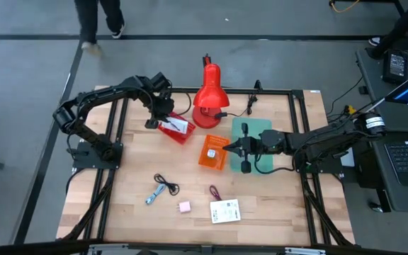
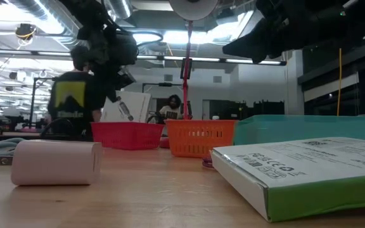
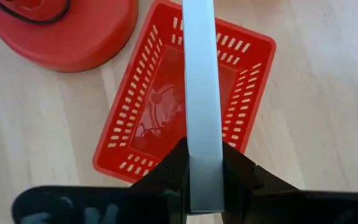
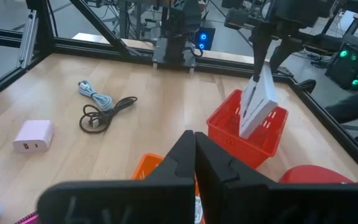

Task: Pick and place items into bin
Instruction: Put the top card reader box into the red bin

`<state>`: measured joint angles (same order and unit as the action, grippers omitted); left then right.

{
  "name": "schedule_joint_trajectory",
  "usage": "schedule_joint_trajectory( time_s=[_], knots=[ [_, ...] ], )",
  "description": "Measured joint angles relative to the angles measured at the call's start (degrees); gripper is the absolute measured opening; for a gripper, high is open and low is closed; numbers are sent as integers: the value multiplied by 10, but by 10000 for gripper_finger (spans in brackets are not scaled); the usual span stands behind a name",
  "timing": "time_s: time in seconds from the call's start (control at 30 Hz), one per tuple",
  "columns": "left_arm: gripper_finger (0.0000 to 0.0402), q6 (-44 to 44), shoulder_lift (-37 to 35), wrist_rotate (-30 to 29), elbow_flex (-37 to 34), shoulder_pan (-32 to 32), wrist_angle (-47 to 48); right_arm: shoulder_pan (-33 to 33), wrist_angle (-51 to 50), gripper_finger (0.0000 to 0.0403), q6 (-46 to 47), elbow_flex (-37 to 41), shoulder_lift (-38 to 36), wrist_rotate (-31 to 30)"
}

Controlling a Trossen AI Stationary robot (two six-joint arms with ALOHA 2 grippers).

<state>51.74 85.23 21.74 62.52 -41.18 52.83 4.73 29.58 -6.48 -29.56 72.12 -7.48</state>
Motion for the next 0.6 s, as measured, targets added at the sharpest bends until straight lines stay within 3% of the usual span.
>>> schedule_joint_trajectory(
  time_s=[0.3, 0.6],
  knots=[
    [47, -16, 15, 2, 0, 0, 11, 0, 0, 0, 2, 0, 0, 0],
    [72, -52, 41, -13, 0, 0, 3, 0, -1, 0, 2, 0, 0, 0]
  ],
)
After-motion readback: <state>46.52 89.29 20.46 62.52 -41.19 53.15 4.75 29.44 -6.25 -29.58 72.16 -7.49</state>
